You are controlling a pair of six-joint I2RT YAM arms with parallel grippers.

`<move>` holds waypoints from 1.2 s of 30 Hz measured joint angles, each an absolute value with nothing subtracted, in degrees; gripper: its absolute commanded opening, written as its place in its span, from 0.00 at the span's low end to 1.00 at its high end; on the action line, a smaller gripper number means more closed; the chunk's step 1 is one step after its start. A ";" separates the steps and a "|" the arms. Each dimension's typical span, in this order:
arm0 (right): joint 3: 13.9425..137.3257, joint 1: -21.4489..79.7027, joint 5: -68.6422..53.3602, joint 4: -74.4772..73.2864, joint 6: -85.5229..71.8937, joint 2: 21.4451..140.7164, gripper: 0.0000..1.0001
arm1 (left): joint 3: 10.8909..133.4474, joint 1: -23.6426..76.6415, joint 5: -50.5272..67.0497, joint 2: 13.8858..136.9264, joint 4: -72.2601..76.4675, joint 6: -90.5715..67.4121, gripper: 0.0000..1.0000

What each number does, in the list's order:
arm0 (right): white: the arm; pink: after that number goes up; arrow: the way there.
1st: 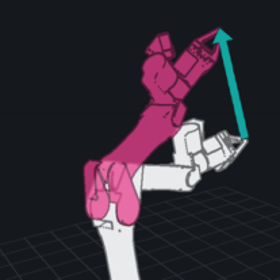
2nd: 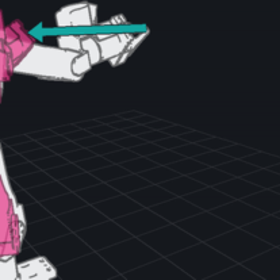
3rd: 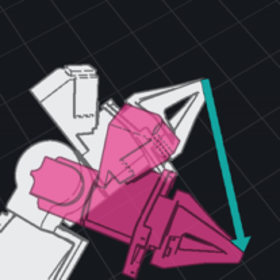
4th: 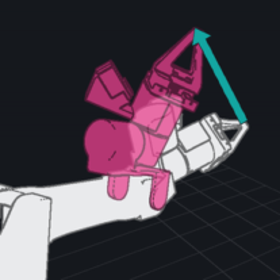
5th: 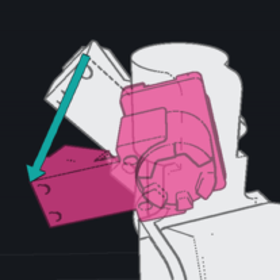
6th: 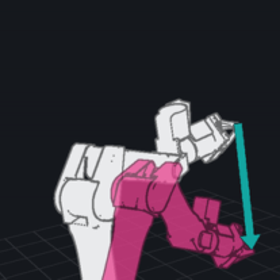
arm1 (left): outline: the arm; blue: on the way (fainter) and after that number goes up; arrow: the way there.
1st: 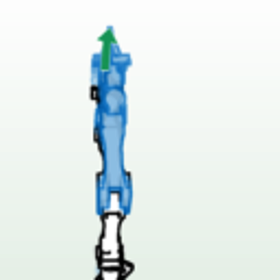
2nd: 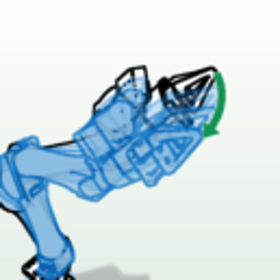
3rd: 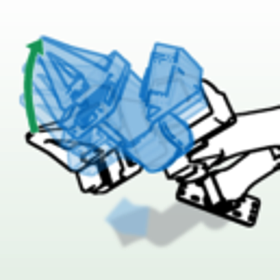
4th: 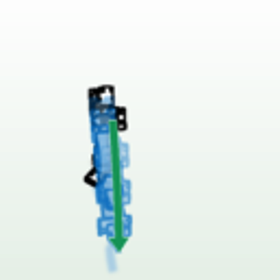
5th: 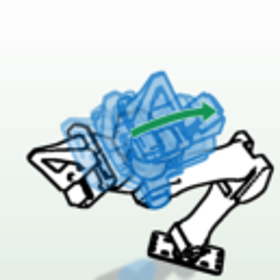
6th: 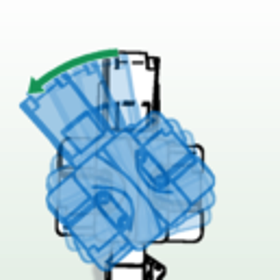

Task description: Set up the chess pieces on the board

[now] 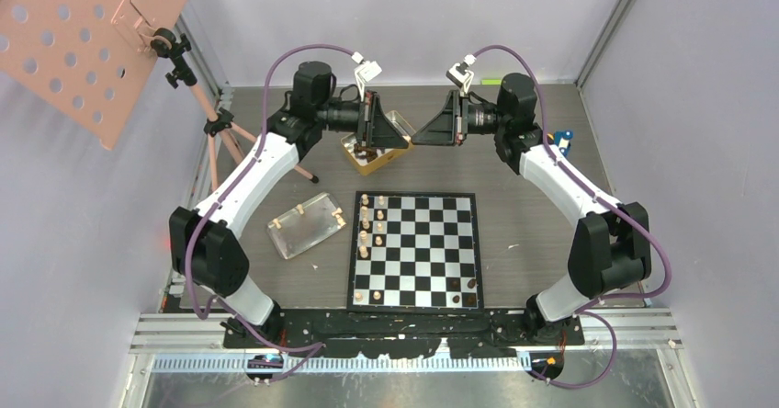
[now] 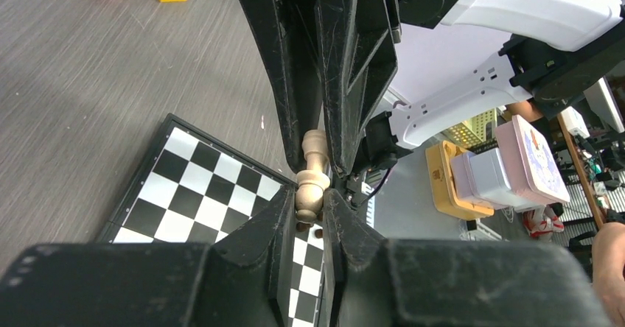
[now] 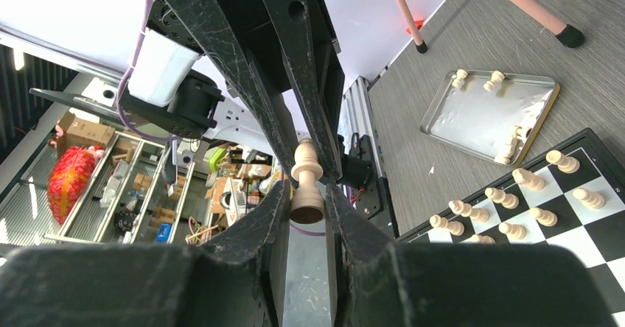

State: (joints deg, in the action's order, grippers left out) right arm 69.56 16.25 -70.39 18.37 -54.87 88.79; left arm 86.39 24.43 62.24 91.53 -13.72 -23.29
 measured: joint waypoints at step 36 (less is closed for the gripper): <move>73.93 0.14 -62.57 -34.30 -4.67 86.52 0.60 | 77.12 50.68 19.57 83.40 -63.42 28.01 0.00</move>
